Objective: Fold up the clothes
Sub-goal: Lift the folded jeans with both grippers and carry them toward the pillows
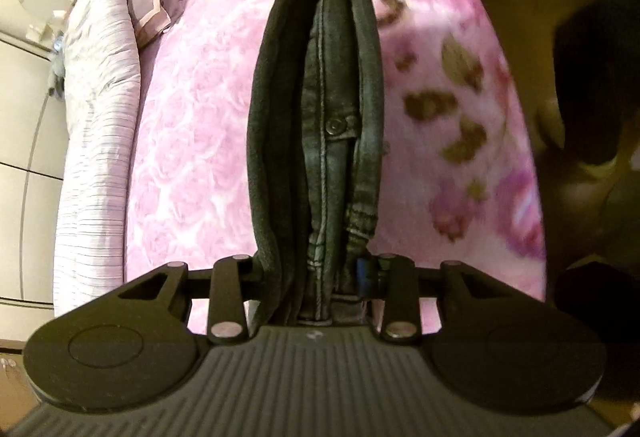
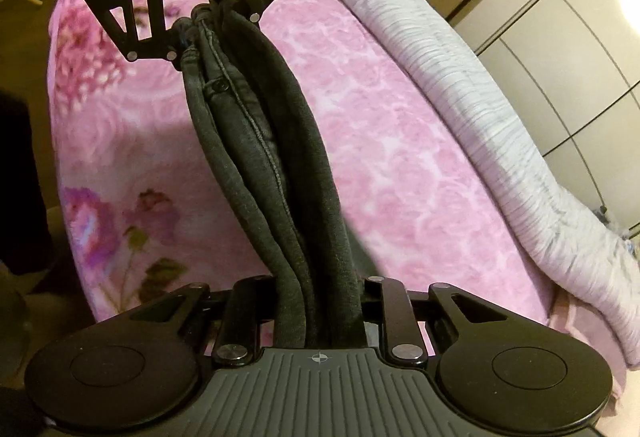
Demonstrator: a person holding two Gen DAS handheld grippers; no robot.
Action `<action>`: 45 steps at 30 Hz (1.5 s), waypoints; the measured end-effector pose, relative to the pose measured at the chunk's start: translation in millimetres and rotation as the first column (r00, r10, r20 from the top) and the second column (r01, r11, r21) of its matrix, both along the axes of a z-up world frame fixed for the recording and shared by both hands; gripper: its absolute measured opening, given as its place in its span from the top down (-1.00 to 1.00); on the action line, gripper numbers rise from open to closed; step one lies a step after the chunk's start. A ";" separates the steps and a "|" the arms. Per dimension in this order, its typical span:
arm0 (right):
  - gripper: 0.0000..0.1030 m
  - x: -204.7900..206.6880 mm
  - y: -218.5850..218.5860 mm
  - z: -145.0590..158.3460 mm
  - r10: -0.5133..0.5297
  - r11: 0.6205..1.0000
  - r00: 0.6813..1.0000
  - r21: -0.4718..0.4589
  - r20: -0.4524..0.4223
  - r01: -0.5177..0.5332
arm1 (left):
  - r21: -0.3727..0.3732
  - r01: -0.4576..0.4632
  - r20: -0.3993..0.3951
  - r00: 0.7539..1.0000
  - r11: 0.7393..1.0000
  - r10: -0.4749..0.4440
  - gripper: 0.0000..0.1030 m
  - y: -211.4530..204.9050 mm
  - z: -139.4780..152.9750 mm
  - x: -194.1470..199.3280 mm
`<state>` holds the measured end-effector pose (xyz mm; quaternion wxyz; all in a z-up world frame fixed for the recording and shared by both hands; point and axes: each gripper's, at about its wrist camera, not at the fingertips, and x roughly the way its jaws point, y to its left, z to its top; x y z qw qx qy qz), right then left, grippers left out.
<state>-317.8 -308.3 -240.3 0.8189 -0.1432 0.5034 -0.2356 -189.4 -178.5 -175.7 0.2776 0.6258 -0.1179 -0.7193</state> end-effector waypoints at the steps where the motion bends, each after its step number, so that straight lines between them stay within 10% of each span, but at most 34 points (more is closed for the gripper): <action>1: 0.61 -7.0 -1.4 14.7 0.004 1.000 1.000 0.019 -0.010 -0.004 | 0.019 -0.002 -0.002 1.000 1.000 0.002 0.39 -4.5 15.7 -9.8; 14: 0.61 -158.9 16.1 131.2 -0.172 0.980 0.980 0.083 -0.101 0.180 | 0.049 0.174 -0.096 0.981 0.983 -0.169 0.40 -48.4 112.9 -172.2; 27: 0.61 -304.7 16.0 184.5 -0.567 0.822 0.806 -0.050 -0.169 0.567 | -0.122 0.558 -0.120 0.813 0.821 -0.570 0.39 -140.2 128.2 -322.9; 31: 0.61 -374.8 -17.0 177.0 -0.572 0.820 0.802 -0.076 -0.173 0.568 | -0.155 0.579 -0.109 0.795 0.800 -0.597 0.39 -178.7 118.7 -386.7; 41: 0.60 -547.3 -128.8 91.5 -0.556 0.827 0.816 -0.202 -0.158 0.525 | -0.255 0.472 -0.055 0.864 0.844 -0.500 0.40 -325.4 85.8 -576.2; 45: 0.57 -608.3 -171.2 48.6 -0.564 0.814 0.812 -0.266 -0.152 0.516 | -0.267 0.473 -0.052 0.863 0.840 -0.503 0.39 -349.9 14.7 -618.0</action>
